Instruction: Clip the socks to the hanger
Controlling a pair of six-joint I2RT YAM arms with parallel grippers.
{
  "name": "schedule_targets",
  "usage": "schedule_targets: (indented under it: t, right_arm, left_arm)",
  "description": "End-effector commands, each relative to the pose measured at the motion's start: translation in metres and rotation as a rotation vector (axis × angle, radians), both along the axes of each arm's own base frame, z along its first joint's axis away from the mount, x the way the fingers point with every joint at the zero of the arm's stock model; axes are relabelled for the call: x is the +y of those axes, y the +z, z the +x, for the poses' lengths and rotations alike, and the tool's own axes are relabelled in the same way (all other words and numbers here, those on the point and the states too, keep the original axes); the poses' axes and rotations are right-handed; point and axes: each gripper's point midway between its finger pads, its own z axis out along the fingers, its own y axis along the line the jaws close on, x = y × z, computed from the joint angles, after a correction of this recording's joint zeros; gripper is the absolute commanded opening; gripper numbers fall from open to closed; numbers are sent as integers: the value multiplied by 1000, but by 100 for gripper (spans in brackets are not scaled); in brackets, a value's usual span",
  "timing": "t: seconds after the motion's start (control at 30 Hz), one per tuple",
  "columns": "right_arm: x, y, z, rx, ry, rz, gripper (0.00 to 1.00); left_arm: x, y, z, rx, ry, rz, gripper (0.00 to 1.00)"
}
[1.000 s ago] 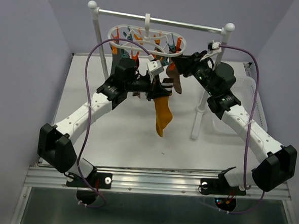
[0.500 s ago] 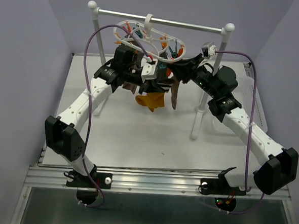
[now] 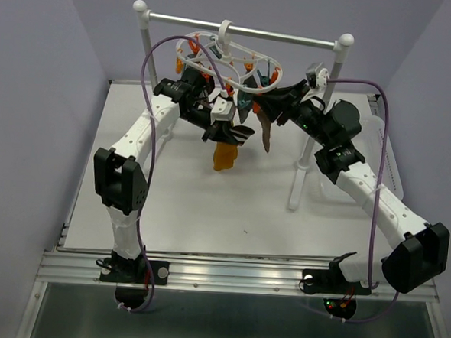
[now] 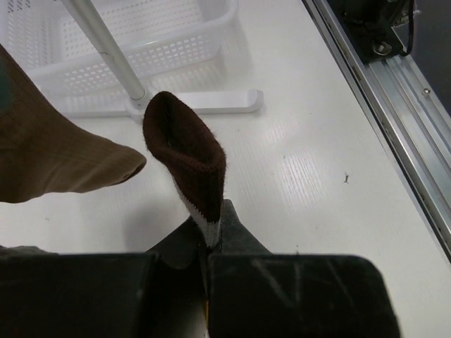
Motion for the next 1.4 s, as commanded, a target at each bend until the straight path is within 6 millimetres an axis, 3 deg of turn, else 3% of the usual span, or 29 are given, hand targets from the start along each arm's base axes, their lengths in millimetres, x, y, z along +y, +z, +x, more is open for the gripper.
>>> schedule_targets:
  t: [0.0, 0.27, 0.57, 0.9, 1.13, 1.37]
  right_arm:
    - [-1, 19, -18, -107, 47, 9, 1]
    - [7, 15, -38, -215, 151, 19, 1]
    - [11, 14, -66, -310, 270, 55, 1]
    - [15, 9, -51, -201, 275, 147, 1]
    - [10, 1, -31, -116, 178, 152, 1]
    - [12, -4, -37, -87, 222, 184, 1]
  left_arm:
    - [4, 32, -17, -45, -30, -67, 0]
    - [6, 46, -33, -65, -52, -112, 0]
    - [4, 52, -35, -36, -61, -146, 0]
    - [1, 58, -30, -13, -59, -162, 0]
    - [-2, 62, -31, 24, -68, -184, 0]
    - [-5, 65, -24, 46, -63, -188, 0]
